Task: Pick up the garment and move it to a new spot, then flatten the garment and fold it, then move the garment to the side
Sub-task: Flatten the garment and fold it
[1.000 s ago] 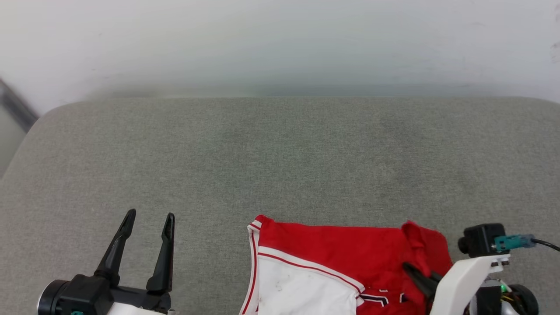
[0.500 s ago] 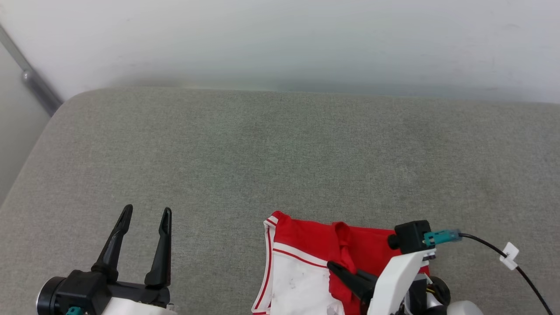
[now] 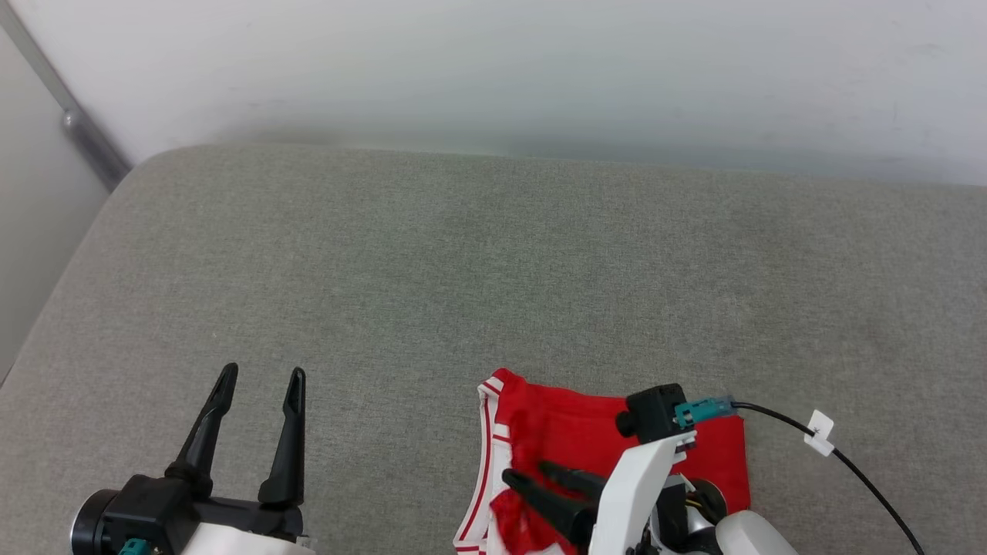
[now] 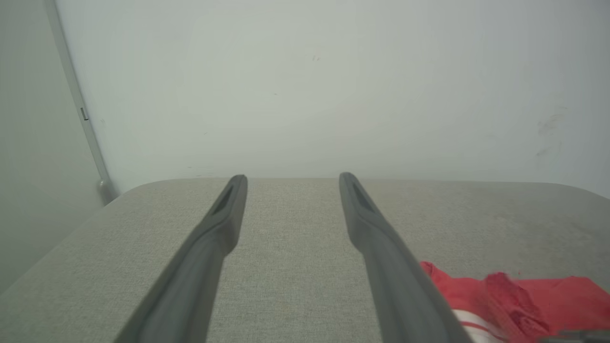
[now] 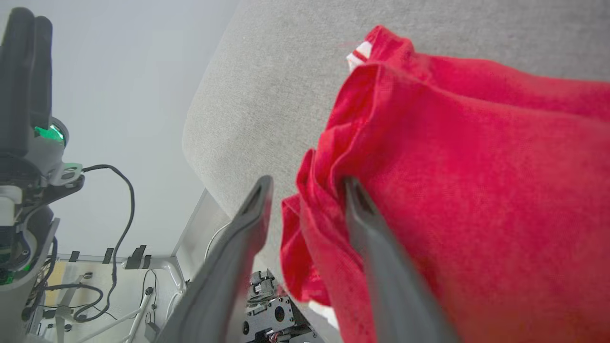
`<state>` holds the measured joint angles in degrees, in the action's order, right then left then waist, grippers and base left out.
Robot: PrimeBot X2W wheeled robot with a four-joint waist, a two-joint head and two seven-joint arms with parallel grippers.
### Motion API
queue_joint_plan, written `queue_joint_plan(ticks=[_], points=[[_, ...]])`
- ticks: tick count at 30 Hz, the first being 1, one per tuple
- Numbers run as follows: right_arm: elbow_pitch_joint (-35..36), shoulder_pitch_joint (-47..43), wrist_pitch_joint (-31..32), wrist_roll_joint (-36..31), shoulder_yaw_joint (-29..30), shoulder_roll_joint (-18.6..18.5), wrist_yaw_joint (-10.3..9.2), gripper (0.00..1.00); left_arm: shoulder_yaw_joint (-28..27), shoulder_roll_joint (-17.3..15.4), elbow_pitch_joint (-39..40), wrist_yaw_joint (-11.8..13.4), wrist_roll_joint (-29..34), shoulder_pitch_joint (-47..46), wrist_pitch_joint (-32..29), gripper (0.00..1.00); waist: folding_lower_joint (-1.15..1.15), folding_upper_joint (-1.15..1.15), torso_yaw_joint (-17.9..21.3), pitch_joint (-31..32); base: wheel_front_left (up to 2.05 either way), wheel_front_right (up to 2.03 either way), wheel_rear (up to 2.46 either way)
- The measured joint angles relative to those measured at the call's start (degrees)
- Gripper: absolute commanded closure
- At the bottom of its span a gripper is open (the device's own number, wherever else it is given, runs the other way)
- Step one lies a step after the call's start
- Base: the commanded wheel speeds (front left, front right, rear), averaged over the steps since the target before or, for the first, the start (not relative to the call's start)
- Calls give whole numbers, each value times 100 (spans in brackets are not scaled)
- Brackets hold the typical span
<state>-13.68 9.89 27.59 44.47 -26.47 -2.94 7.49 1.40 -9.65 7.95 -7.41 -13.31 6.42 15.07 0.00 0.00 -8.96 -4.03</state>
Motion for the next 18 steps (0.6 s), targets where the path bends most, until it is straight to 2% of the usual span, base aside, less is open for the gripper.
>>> queue_joint_plan(ticks=[6,10,16,18], points=[[-4,250,-104,144,-122,7,0,0,-32,15,-36,0,-3,2,0,0,0,0,73,48,0,0,0],[58,536,-188,-272,177,8,0,0,-43,5,-30,0,-3,6,0,0,0,0,189,102,0,0,0],[448,956,-326,-2006,764,-43,1,0,-13,1,19,0,9,5,0,0,0,0,424,126,0,0,0],[613,1026,-535,-2655,896,-352,2,0,4,15,35,0,37,2,0,0,0,0,500,112,0,0,0]])
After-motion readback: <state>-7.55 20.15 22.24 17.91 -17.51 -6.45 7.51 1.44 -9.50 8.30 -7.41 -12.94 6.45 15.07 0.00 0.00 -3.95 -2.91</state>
